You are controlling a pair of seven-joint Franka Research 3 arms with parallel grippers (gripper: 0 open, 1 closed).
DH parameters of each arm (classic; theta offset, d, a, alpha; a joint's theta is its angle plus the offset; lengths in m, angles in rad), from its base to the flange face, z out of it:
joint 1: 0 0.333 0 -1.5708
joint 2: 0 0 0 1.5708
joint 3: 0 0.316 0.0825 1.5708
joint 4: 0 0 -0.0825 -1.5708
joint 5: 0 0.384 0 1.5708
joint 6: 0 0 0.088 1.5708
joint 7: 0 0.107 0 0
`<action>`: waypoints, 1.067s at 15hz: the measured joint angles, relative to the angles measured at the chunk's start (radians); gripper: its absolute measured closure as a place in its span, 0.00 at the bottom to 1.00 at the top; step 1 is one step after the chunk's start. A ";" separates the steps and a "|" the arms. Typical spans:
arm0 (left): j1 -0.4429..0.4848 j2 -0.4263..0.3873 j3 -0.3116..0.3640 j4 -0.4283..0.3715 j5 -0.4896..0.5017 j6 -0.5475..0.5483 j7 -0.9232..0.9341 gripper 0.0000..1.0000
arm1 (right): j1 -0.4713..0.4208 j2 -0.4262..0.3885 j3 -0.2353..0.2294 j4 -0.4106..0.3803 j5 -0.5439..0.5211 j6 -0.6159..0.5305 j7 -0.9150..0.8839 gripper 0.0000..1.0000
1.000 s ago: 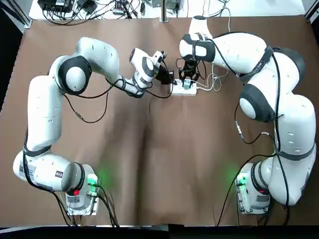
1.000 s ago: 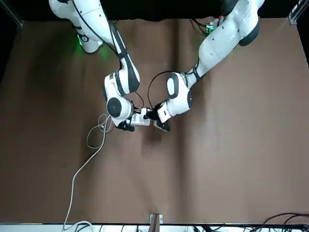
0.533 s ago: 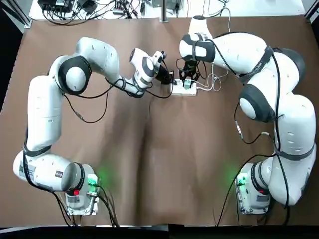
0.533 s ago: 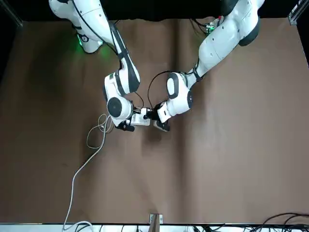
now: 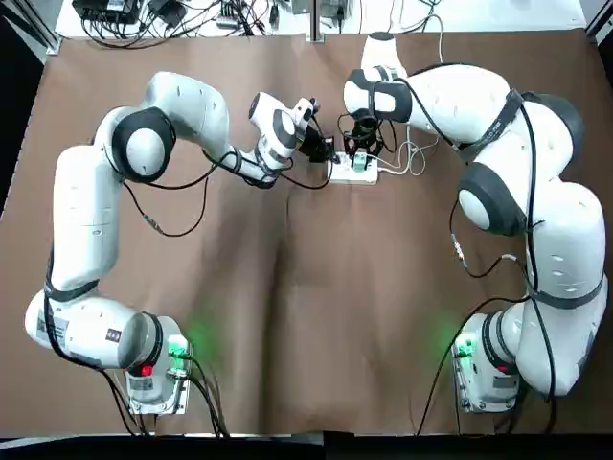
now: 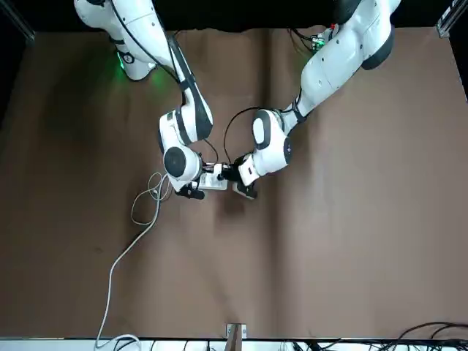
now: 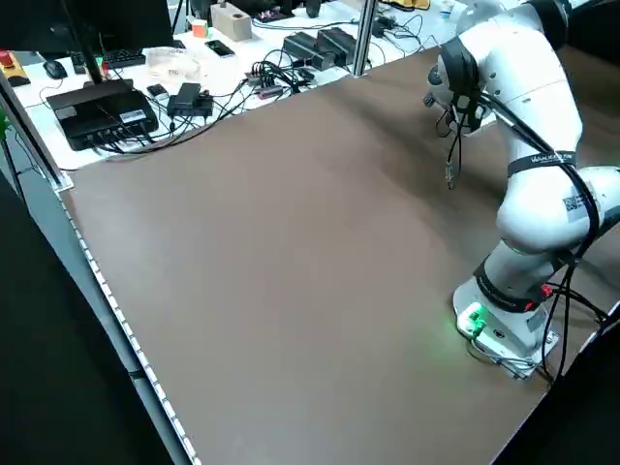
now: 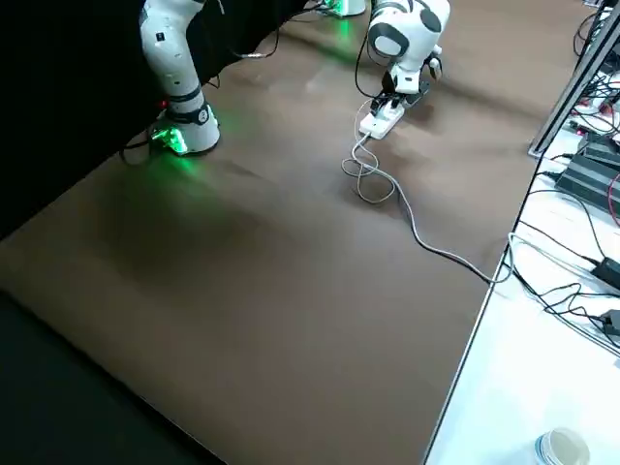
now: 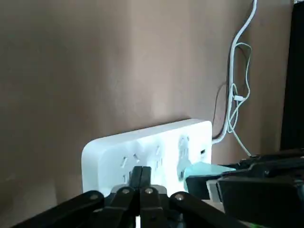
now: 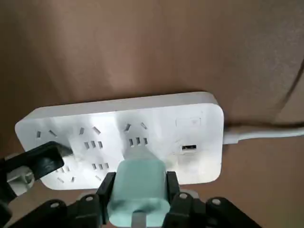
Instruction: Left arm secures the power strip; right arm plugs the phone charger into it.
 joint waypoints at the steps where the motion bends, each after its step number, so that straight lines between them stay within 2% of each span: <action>1: 0.000 0.000 0.000 0.000 0.000 0.000 0.000 0.99 | 0.000 0.000 0.000 0.000 -0.001 0.000 0.000 0.52; 16: 0.000 0.000 0.000 0.000 0.000 0.000 0.000 0.99 | 0.024 0.005 -0.009 -0.013 -0.015 0.032 0.003 0.52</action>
